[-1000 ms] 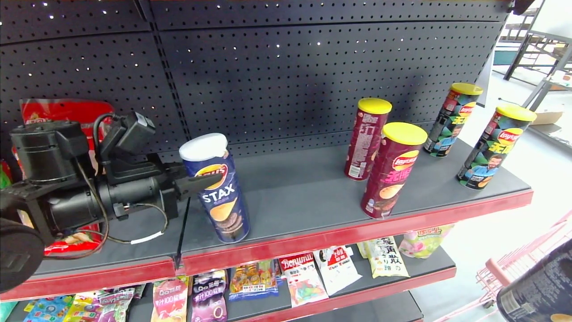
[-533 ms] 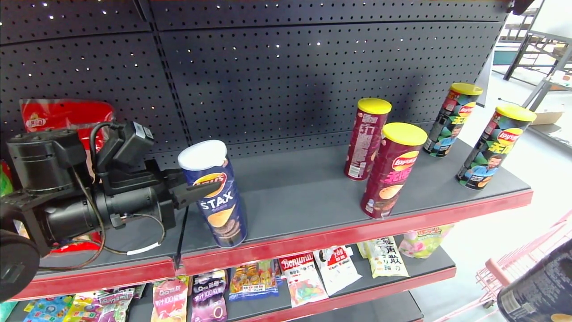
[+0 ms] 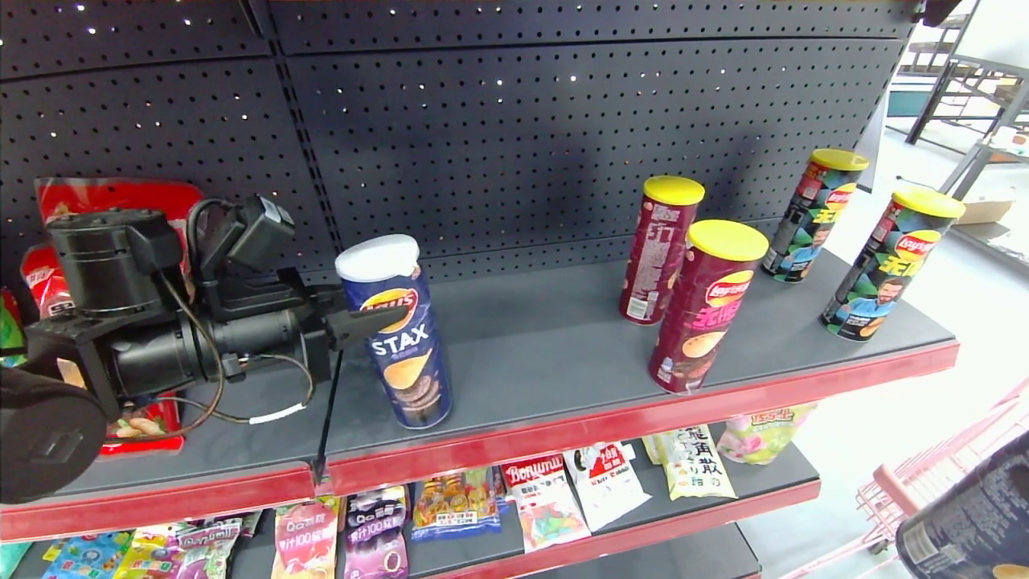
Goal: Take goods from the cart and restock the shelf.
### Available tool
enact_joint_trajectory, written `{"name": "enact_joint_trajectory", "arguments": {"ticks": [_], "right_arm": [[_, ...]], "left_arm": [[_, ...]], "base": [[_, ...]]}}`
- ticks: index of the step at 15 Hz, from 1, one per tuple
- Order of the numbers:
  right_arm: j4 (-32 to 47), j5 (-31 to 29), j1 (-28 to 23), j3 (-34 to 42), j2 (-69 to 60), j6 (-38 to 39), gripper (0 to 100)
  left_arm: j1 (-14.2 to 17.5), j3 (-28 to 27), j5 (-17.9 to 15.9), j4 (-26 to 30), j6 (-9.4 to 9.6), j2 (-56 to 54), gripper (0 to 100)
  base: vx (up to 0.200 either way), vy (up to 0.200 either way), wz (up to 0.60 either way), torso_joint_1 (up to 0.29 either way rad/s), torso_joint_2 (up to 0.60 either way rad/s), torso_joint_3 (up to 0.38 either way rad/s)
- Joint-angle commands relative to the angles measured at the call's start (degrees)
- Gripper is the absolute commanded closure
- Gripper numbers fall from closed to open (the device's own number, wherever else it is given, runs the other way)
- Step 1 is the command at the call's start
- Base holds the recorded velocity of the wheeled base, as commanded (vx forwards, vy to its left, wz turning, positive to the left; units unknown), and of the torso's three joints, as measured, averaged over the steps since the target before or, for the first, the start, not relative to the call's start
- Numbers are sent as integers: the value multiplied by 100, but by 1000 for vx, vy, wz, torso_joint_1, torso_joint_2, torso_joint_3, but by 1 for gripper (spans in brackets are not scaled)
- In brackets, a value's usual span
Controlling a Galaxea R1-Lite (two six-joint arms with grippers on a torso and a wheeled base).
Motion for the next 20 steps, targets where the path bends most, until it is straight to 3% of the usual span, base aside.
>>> {"name": "enact_joint_trajectory", "arguments": {"ticks": [1,5,8,9,15,20], "right_arm": [[3,-6,3,8,-1,-3,100],[-6,-6,3,8,16,-3,100],[3,-6,3,8,25,-3,100],[3,-6,3,8,34,-3,100],[12,-6,3,25,34,-3,100],[12,-6,12,34,43,-3,100]], "left_arm": [[9,-86,-5,-24,2,115,100],[62,-24,-93,-33,81,177,100],[273,20,-427,-24,398,212,100],[308,37,-515,-24,424,212,100],[299,152,-708,-24,433,133,100],[308,283,-664,-24,433,168,100]], "base": [[0,0,0,0,0,0],[0,0,0,0,0,0],[0,0,0,0,0,0],[0,0,0,0,0,0],[0,0,0,0,0,0],[0,0,0,0,0,0]]}}
